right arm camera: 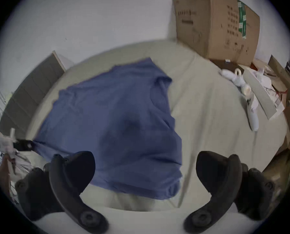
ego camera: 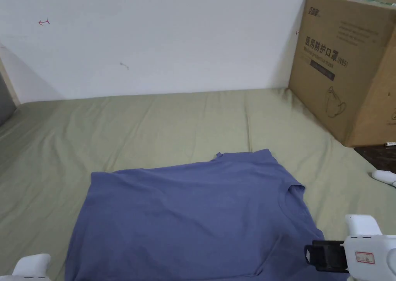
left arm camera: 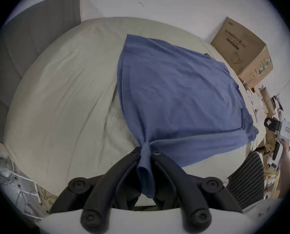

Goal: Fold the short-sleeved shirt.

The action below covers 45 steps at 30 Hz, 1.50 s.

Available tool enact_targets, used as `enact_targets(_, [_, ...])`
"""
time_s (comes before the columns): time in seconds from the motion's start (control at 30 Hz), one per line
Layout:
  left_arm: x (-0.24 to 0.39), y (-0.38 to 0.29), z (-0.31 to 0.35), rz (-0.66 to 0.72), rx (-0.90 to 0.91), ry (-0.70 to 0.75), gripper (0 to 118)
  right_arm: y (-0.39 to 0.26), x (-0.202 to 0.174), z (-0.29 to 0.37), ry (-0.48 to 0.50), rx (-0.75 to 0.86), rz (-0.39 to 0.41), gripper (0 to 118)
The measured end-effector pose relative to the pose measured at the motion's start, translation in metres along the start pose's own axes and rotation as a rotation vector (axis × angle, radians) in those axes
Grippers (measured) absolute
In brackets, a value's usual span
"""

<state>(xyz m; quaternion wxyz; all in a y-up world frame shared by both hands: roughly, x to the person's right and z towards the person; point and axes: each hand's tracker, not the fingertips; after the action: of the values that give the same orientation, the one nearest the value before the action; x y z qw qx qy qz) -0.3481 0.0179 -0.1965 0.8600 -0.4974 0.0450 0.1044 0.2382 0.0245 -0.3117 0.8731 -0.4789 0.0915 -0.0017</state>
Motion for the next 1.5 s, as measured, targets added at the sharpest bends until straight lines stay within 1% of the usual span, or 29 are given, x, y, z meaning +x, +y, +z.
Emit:
enact_targets(0.03, [0.001,0.000,-0.002,-0.003,-0.005,0.004,6,-0.001,0.004,-0.011,-0.036,-0.059,0.016,118])
enact_targets(0.1, [0.002,-0.001,-0.006,0.010,-0.032,0.007,6,-0.006,0.014,-0.026,-0.078,-0.141,0.022,117])
enact_targets(0.13, [0.002,-0.001,-0.008,0.015,-0.039,0.013,6,-0.006,0.016,-0.031,-0.086,-0.177,0.027,114])
enact_targets(0.17, [0.002,-0.002,-0.010,0.023,-0.048,0.015,6,-0.008,0.018,-0.036,-0.087,-0.215,0.039,108])
enact_targets(0.2, [0.003,-0.003,-0.013,0.038,-0.065,0.003,6,-0.010,0.018,-0.039,-0.085,-0.252,0.060,97])
enact_targets(0.23, [0.003,-0.003,-0.014,0.037,-0.073,0.008,6,-0.013,0.015,-0.039,-0.081,-0.258,0.091,81])
enact_targets(0.27, [0.004,-0.004,-0.016,0.035,-0.081,0.011,6,-0.015,0.013,-0.040,-0.059,-0.254,0.116,60])
enact_targets(0.3, [0.004,-0.005,-0.017,0.032,-0.086,0.012,6,-0.017,0.009,-0.039,-0.035,-0.241,0.125,51])
enact_targets(0.33, [0.005,-0.006,-0.019,0.035,-0.094,0.006,6,-0.019,0.005,-0.036,-0.039,-0.228,0.130,31])
enact_targets(0.37, [0.005,-0.006,-0.018,0.032,-0.096,0.010,6,-0.018,0.003,-0.035,0.010,-0.221,0.122,8])
enact_targets(0.4, [0.005,-0.006,-0.017,0.032,-0.096,0.009,6,-0.016,-0.002,-0.030,0.069,-0.227,0.088,8])
enact_targets(0.43, [0.005,-0.007,-0.017,0.032,-0.094,0.010,6,-0.017,-0.005,-0.027,0.048,-0.216,0.070,8])
enact_targets(0.47, [0.005,-0.007,-0.016,0.034,-0.094,0.007,6,-0.017,-0.008,-0.026,0.017,-0.212,0.081,8])
enact_targets(0.5, [0.004,-0.007,-0.013,0.035,-0.089,0.002,6,-0.018,-0.007,-0.023,0.017,-0.206,0.090,8])
enact_targets(0.57, [0.004,-0.007,-0.007,0.034,-0.069,-0.001,6,-0.017,0.004,-0.020,0.043,-0.190,0.069,8])
enact_targets(0.63, [0.003,-0.006,0.002,0.031,-0.048,-0.010,6,-0.016,0.013,-0.008,0.071,-0.155,-0.013,8])
enact_targets(0.67, [0.004,-0.004,0.007,0.029,-0.036,-0.015,6,-0.015,0.019,0.000,0.100,-0.125,-0.051,8])
enact_targets(0.73, [0.006,0.000,0.018,0.023,-0.013,-0.021,6,-0.010,0.025,0.017,0.139,-0.070,-0.094,8])
enact_targets(0.77, [0.006,0.003,0.022,0.020,-0.002,-0.026,6,-0.006,0.025,0.024,0.146,-0.046,-0.100,8])
enact_targets(0.9, [0.011,0.025,0.041,0.031,0.059,-0.056,6,0.024,0.020,0.048,0.164,0.037,-0.083,8])
enact_targets(0.97, [0.012,0.041,0.045,0.045,0.094,-0.071,6,0.046,0.019,0.049,0.180,0.087,-0.103,8])
enact_targets(1.07, [0.008,0.076,0.030,0.066,0.103,-0.086,6,0.090,0.019,0.033,0.188,0.091,-0.124,8])
enact_targets(1.17, [0.004,0.114,-0.003,0.093,0.095,-0.087,6,0.136,0.014,-0.004,0.179,0.088,-0.117,8])
enact_targets(1.27, [-0.001,0.145,-0.042,0.160,0.051,-0.100,6,0.173,0.009,-0.051,0.152,0.057,-0.129,8])
enact_targets(1.37, [0.000,0.168,-0.076,0.139,0.044,-0.088,7,0.189,0.001,-0.092,0.101,0.012,-0.155,8])
enact_targets(1.4, [0.002,0.172,-0.083,0.133,0.052,-0.076,11,0.192,0.000,-0.104,0.084,-0.008,-0.175,8])
enact_targets(1.43, [0.001,0.174,-0.089,0.131,0.061,-0.079,20,0.194,-0.001,-0.112,0.077,-0.008,-0.185,10])
enact_targets(1.47, [0.001,0.176,-0.093,0.128,0.074,-0.076,45,0.196,0.006,-0.124,0.065,0.002,-0.195,21])
enact_targets(1.5, [0.002,0.177,-0.095,0.126,0.094,-0.055,72,0.194,0.006,-0.127,0.055,0.034,-0.202,46])
